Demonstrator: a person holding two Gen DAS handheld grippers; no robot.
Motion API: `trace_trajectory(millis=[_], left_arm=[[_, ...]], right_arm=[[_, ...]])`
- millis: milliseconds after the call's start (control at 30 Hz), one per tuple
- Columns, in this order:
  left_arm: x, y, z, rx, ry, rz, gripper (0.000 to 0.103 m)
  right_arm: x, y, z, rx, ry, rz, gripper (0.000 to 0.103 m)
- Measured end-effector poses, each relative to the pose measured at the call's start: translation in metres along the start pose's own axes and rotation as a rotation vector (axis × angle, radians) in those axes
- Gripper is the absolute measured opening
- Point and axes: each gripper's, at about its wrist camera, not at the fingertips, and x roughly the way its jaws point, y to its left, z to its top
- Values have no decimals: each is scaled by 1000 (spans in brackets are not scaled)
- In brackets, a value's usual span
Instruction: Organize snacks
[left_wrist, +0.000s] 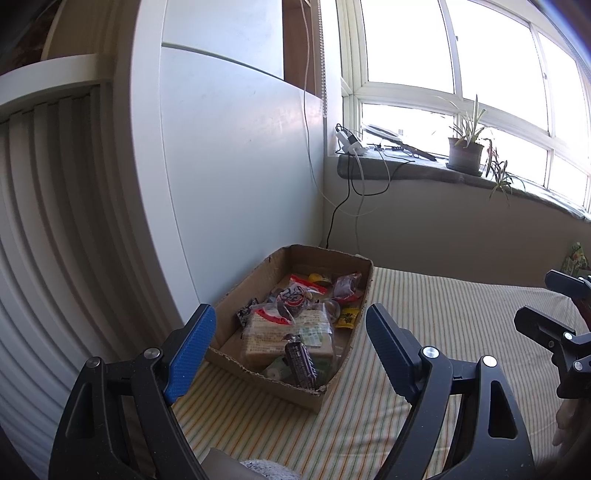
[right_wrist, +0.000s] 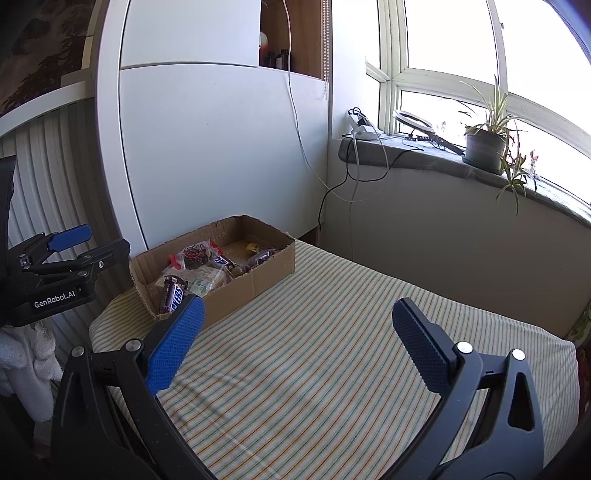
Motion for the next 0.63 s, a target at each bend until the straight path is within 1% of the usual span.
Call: trace_trajectory(millis=[633], left_arm=[[2,-4,-4,14,8,-7,83]], right_arm=[[3,-6,-5,21,11,-10,103]])
